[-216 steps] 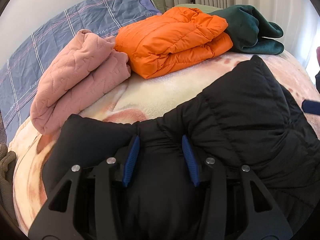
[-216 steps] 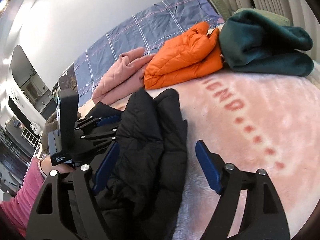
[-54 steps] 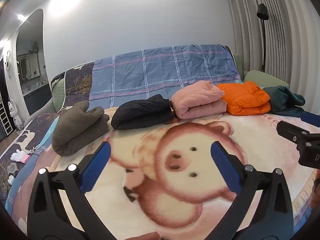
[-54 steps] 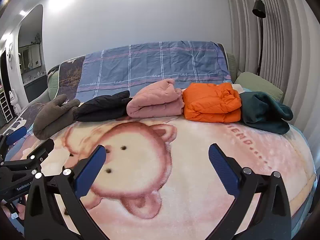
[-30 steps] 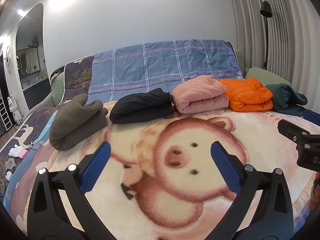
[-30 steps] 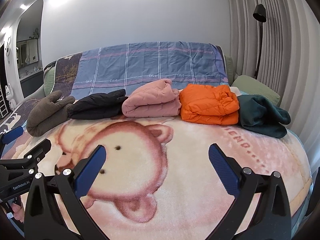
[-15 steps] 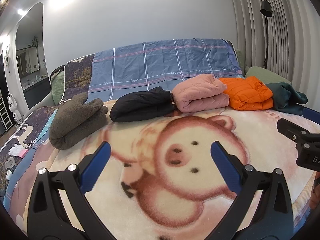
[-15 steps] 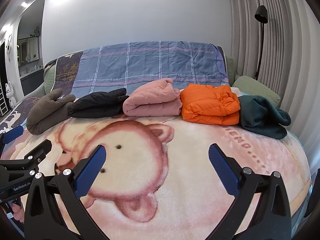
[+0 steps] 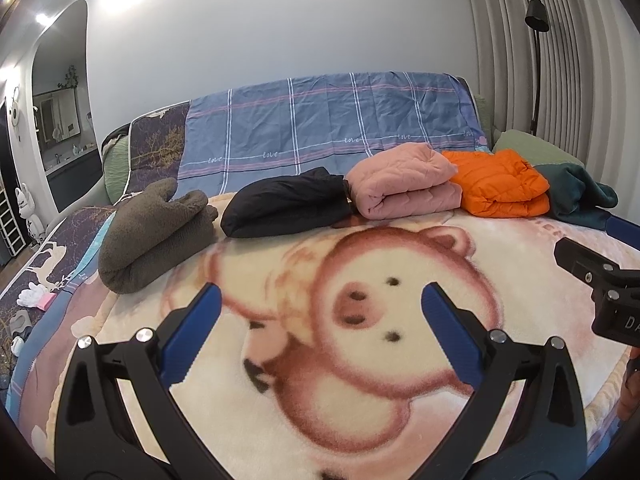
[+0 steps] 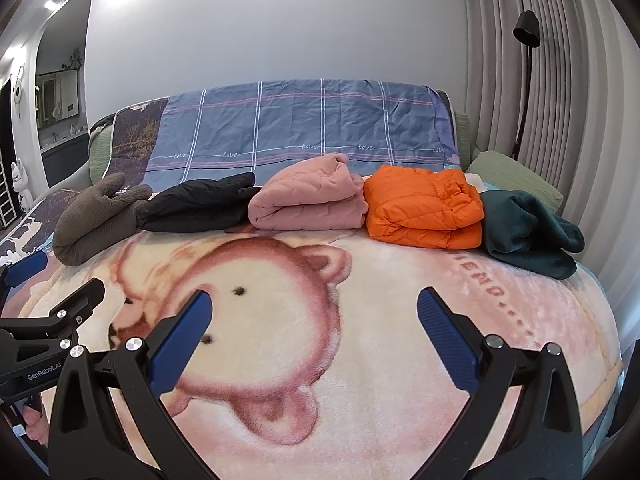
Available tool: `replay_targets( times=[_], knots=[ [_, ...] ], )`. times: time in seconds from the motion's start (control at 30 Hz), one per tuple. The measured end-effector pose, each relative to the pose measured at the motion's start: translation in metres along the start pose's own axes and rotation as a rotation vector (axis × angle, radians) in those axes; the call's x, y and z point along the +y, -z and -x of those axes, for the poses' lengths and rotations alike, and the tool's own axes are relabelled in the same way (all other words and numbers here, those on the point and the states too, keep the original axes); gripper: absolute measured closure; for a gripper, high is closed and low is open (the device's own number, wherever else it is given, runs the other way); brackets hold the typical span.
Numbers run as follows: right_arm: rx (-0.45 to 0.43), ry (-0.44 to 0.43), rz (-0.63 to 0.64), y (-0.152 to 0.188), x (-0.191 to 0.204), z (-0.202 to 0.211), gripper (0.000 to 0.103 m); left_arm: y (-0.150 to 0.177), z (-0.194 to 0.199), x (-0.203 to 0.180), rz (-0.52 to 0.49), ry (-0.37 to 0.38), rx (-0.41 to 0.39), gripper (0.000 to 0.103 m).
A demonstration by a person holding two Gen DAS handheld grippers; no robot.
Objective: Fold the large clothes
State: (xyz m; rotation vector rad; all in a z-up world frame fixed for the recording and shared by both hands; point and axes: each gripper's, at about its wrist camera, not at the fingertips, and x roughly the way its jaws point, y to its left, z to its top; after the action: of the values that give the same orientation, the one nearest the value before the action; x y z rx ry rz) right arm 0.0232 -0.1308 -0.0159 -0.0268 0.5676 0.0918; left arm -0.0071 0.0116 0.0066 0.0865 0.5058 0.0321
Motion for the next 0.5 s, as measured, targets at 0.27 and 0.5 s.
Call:
replay_targets(
  times=[0.27, 0.5],
  knots=[
    [0.007, 0.004, 0.006, -0.0001, 0.0012, -0.002, 0.001, 0.0013, -0.0023, -0.0004, 0.003, 0.004, 0.011, 0.002],
    [0.015, 0.003, 0.004, 0.0004, 0.0008, -0.0056, 0.001, 0.0022, -0.0054, -0.0014, 0.002, 0.007, 0.018, 0.002]
  ],
)
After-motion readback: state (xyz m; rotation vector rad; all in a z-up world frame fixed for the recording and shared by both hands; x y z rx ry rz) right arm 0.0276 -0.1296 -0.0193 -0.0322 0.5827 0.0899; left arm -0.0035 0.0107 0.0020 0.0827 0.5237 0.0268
